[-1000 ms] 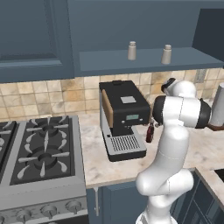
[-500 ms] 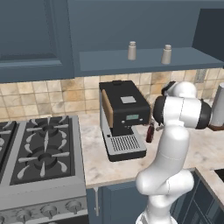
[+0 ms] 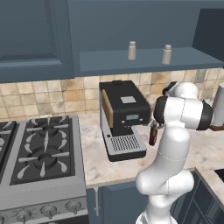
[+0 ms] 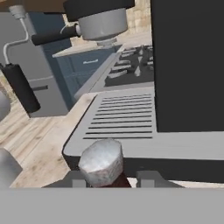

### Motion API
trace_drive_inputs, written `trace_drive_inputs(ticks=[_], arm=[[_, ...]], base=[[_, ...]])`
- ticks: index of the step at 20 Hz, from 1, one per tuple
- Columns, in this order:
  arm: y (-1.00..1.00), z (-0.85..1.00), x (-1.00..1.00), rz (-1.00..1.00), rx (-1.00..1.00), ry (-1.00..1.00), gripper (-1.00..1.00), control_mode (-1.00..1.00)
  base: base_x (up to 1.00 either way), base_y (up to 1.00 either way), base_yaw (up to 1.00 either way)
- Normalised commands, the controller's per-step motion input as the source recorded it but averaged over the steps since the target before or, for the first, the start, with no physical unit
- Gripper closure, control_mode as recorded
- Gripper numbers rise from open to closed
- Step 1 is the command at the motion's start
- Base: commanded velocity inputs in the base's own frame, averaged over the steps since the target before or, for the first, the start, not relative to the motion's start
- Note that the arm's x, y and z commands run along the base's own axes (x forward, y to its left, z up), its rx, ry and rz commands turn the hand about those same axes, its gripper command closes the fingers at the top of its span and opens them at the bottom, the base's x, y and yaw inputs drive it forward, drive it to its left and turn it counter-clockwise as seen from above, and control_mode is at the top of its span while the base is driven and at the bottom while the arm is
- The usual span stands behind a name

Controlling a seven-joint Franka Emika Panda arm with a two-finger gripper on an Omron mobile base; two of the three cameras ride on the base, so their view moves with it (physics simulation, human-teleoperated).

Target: There are various items on the counter. Only move the condiments/shakers into the cabinet.

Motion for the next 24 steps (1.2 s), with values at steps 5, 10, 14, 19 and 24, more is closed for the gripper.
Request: trace_drive_inputs(ticks=[5,10,14,19,24], arm=[[0.00,0.59,-0.85,-0.08,0.02,-0.11,1.00,-1.00],[0.08,0.85,-0.84,-0.15,0.00,-0.20,1.00,-1.00],[0.23,1.00,-0.52,-0.26,0.00,-0.11,1.00,-1.00],[0.08,1.00,-0.65,-0.36,0.02,-0.01,1.00,-1.00],[0.13,1.00,-0.85,-0.40,0.02,0.00,1.00,-1.00]], base=[[0.00,0.00,0.00],[0.00,0.00,0.00],[0.00,0.00,0.00],[0.00,0.00,0.00],[0.00,0.00,0.00]])
